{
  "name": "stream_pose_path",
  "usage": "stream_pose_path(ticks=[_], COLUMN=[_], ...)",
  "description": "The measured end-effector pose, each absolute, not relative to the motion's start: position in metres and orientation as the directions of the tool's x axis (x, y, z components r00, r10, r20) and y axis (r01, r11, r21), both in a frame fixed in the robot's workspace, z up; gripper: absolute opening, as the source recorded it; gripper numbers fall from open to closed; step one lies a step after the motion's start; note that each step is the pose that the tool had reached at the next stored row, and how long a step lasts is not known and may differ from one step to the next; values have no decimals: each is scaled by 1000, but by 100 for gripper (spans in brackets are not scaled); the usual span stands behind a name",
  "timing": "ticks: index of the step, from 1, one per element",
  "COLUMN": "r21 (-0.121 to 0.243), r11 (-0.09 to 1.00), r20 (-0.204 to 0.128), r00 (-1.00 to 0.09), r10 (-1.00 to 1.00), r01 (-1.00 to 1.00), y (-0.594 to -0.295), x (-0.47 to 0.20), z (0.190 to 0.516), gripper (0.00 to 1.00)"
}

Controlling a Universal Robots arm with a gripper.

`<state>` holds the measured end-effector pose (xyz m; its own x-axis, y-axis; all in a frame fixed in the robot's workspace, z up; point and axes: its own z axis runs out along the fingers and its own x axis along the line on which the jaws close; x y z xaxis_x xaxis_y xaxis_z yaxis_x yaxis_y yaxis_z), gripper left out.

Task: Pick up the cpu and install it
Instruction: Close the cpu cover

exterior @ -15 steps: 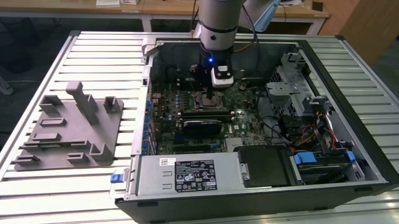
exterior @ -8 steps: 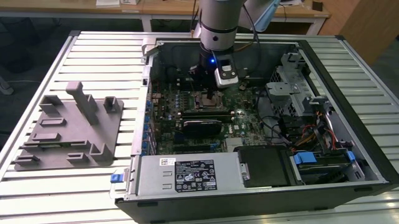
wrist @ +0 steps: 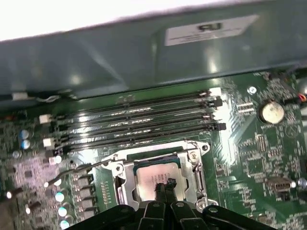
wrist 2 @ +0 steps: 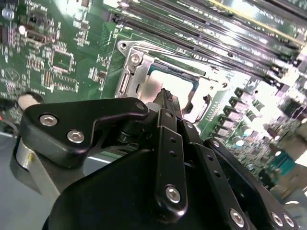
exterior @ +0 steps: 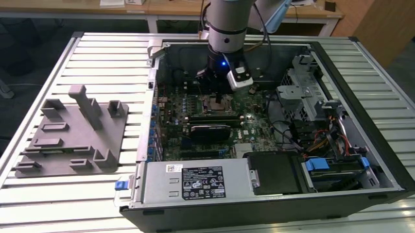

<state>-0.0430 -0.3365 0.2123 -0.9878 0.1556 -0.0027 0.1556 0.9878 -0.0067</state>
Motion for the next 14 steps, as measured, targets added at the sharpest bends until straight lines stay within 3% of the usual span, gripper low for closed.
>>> stream_pose_path(ticks=[14], r21=[-11], r11=[1000], r20=[-3], r00=[-1000], r10=[8], r01=[8], y=[-336], x=[-44], z=[212], gripper=[11])
